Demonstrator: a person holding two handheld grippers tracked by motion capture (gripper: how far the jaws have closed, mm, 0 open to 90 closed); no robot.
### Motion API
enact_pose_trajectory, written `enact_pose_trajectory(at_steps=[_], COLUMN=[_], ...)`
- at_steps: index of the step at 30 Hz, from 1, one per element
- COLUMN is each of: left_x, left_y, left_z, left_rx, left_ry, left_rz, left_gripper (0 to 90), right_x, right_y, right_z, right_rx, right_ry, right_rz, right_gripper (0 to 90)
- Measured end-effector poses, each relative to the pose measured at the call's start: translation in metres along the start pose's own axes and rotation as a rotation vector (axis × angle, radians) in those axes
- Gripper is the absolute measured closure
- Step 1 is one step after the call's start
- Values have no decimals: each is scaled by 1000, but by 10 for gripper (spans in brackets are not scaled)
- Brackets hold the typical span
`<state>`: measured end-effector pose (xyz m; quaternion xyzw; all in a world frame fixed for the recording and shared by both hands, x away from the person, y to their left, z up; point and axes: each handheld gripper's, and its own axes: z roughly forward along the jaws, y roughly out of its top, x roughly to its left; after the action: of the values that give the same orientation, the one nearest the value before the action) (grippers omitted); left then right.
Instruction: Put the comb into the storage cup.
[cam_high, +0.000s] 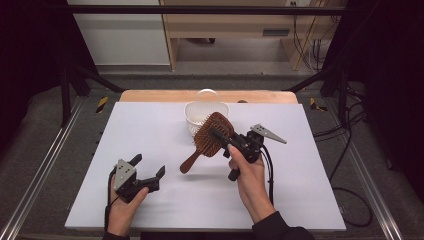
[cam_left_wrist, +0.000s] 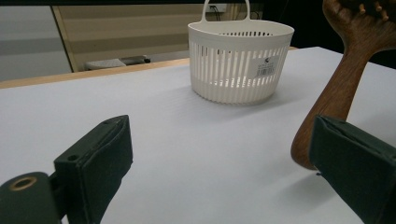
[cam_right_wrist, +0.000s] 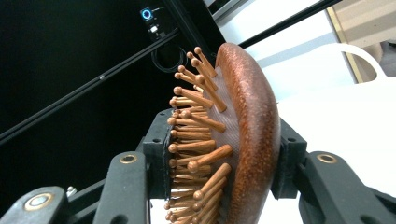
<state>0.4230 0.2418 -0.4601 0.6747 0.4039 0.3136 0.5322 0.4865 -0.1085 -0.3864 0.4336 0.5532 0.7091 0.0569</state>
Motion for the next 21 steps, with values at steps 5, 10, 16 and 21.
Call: enact_pose_trajectory(at_steps=[5, 10, 16, 21], left_x=[7, 17, 26, 30], left_y=[-3, -5, -10, -12], left_z=[-7, -10, -10, -13], left_rx=[-6, -39, -37, -53], left_ry=[19, 43, 64, 75], left_rz=[-9, -20, -40, -40], left_gripper=[49, 44, 43, 42], right_x=[-5, -8, -14, -16], right_y=[3, 6, 11, 14], right_z=[-3, -5, -7, -8], right_rx=[-11, -30, -53, -67], right_ry=[-9, -18, -28, -34], right_rz=[7, 7, 20, 37], right_gripper=[519, 519, 518, 518])
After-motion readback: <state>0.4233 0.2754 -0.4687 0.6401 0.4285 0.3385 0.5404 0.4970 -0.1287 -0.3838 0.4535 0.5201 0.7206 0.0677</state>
